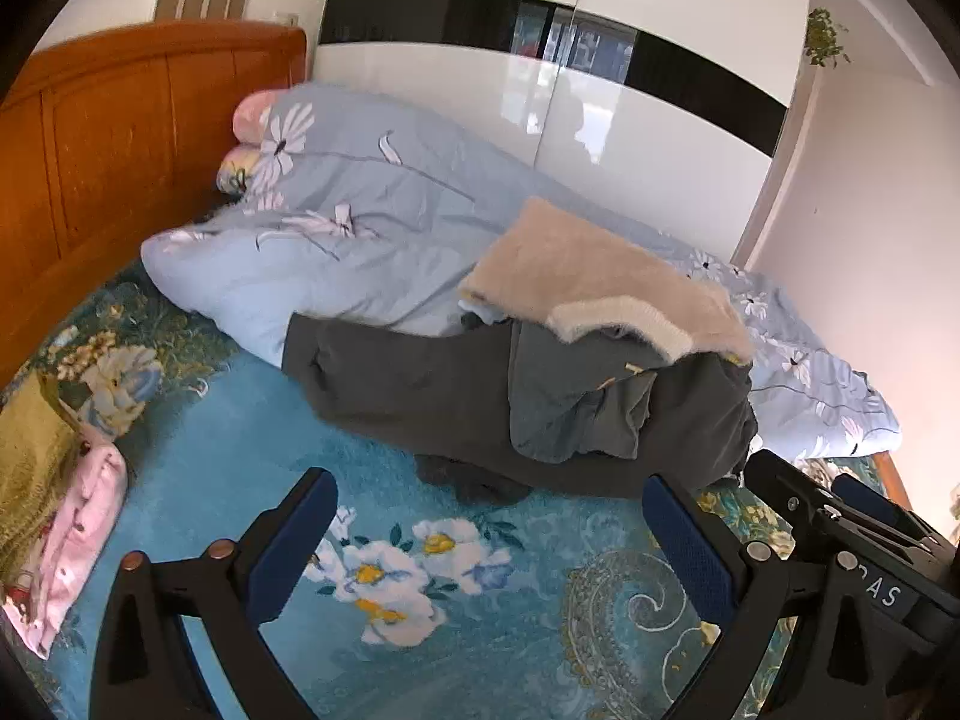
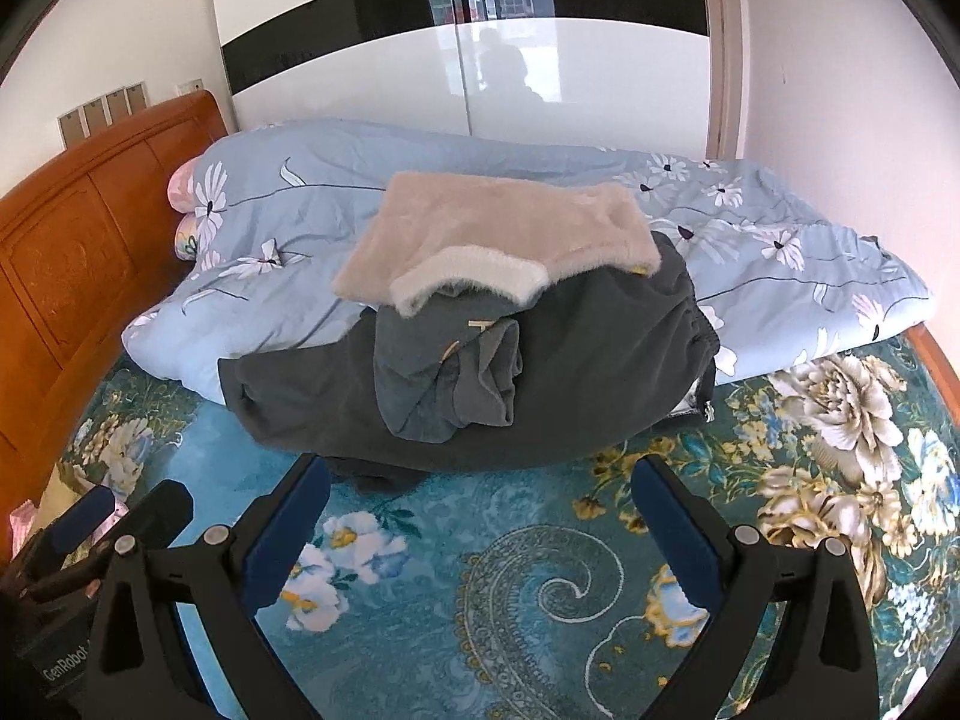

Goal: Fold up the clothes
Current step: 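Move both grippers toward the beige sweater on the clothes pile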

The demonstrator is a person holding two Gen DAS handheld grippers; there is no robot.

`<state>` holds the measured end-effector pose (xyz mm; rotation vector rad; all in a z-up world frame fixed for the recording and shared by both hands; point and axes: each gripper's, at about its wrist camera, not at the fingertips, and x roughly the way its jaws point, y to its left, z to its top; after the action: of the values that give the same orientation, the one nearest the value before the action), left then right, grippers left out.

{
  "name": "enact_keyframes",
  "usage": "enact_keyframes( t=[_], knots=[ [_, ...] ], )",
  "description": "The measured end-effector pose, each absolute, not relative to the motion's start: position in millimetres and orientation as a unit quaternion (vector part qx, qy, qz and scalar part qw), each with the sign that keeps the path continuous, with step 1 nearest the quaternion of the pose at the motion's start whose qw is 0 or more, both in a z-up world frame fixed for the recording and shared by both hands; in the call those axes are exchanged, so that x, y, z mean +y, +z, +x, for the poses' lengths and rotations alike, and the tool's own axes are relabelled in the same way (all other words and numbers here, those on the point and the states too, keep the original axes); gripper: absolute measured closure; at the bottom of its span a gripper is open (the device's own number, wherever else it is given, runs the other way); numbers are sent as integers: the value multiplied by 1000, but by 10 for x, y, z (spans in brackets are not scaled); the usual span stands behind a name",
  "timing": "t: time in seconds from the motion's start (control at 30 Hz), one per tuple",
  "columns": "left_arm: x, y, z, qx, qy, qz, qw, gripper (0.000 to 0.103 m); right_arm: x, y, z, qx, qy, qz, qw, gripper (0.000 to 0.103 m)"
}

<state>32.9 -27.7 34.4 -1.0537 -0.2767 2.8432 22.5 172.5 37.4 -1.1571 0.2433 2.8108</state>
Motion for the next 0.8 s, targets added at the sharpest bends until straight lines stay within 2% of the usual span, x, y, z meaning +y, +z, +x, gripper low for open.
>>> enact_keyframes(
  t=[0.4, 0.8],
  knots=[
    [8, 616, 615, -65, 945, -317, 42, 0, 1869, 623, 609, 73, 931, -356, 43, 2],
    [-19, 409, 357, -79, 948, -307, 39, 0, 1840, 553, 358, 22, 935, -351, 36, 2]
  ],
)
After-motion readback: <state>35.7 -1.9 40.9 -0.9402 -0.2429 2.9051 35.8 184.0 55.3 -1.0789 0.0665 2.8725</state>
